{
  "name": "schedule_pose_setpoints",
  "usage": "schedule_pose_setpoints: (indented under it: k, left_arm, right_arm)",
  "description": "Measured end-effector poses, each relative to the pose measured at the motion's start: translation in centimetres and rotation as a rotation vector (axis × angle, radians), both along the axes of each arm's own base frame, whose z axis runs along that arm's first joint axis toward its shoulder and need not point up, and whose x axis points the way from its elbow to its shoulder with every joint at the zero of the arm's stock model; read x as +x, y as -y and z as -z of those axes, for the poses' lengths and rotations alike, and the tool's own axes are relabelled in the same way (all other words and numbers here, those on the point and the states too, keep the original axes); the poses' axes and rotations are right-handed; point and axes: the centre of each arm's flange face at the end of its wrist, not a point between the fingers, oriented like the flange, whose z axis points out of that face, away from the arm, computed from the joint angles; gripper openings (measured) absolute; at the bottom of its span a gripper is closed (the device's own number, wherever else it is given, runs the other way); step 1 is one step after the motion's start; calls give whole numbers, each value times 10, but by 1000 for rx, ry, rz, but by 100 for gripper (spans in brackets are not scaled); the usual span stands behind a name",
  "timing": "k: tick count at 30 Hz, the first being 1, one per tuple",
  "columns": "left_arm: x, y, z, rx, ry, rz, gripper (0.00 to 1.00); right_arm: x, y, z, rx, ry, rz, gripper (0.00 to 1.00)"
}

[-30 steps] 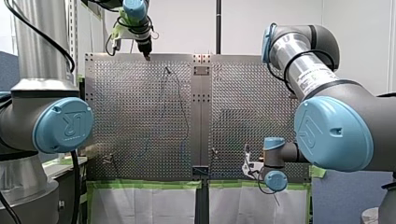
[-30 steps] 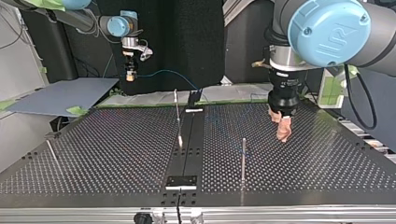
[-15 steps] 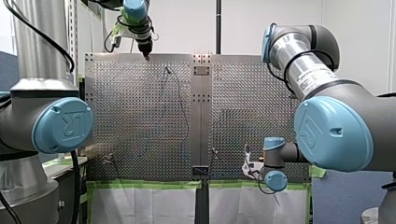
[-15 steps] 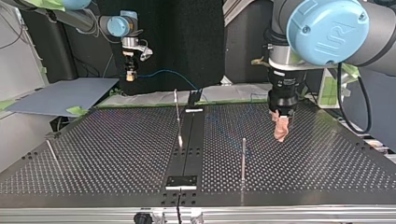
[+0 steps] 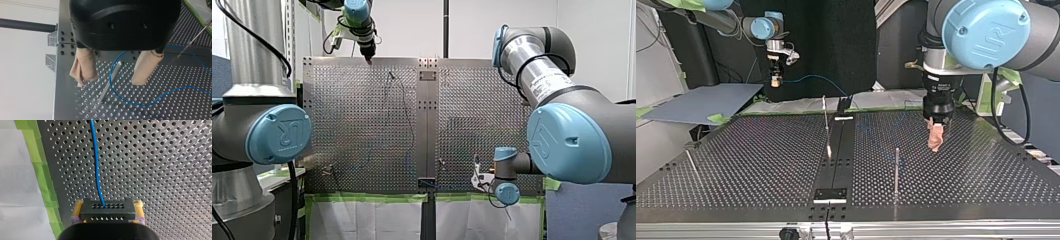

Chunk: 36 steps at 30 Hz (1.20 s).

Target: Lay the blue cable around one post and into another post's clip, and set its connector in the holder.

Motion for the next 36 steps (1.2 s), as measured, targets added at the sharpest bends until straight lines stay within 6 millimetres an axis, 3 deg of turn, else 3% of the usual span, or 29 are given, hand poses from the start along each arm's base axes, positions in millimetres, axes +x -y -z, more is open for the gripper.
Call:
schedule_pose_setpoints:
  k: [36]
  left_arm:
    - [-2, 2, 0, -5, 2, -7, 100]
  right_arm:
    - [-1, 0, 0, 0, 0, 1, 2]
